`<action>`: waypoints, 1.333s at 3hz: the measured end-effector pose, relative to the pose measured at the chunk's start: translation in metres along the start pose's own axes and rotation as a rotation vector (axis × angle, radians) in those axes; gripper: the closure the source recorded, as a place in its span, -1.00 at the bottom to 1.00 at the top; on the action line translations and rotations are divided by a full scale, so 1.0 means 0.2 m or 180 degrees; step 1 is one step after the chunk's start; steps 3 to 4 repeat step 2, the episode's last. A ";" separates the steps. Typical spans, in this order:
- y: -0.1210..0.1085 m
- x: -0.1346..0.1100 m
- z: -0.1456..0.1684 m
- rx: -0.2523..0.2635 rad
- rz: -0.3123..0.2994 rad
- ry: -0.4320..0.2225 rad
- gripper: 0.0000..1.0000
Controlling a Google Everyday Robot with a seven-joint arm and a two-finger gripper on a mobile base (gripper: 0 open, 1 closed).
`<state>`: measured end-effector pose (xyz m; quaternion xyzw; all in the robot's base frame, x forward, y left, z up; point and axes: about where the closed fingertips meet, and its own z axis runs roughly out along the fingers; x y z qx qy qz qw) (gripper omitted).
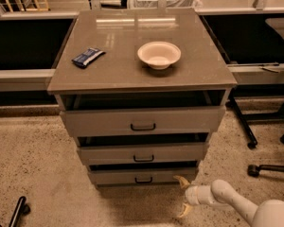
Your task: Close bottom drawer
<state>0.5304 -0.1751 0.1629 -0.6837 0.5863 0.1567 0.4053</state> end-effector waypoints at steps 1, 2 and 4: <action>0.21 -0.09 -0.33 -0.0105 -0.0242 -0.0294 -1.00; 0.20 -0.09 -0.28 -0.0122 -0.0212 -0.0300 -1.00; 0.20 -0.09 -0.28 -0.0122 -0.0212 -0.0300 -1.00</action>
Offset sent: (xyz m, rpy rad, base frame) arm -0.0397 -0.0215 0.0268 0.0360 -0.0247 0.0814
